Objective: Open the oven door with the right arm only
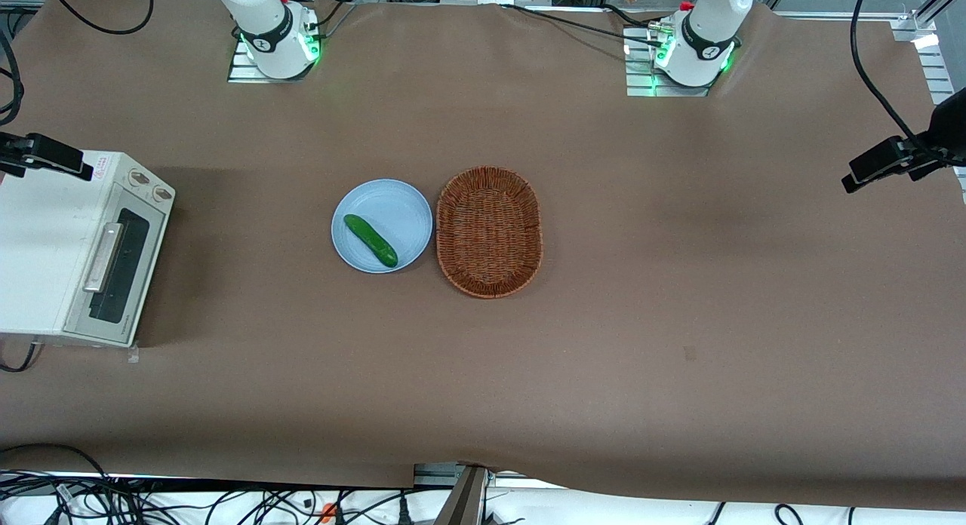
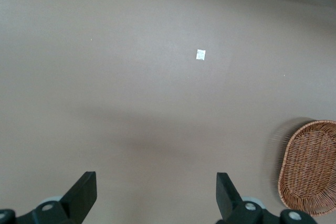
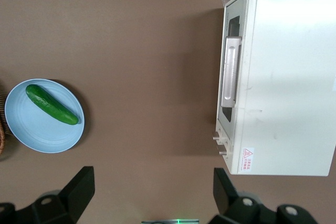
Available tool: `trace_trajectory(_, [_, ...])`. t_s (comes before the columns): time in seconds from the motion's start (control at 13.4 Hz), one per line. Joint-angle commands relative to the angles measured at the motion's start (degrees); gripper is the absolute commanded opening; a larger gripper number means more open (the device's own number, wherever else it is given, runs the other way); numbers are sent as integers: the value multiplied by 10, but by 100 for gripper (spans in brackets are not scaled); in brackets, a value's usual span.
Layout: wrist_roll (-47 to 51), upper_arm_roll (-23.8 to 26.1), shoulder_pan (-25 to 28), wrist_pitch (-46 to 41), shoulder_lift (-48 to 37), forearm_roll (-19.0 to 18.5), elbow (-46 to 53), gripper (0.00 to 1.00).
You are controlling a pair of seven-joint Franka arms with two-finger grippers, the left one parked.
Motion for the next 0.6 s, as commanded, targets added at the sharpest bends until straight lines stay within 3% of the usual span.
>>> trace_trajectory(0.0, [-7, 13, -10, -11, -15, -8, -7, 100])
trace_trajectory(0.52, [-10, 10, -11, -35, 1, -4, -12, 100])
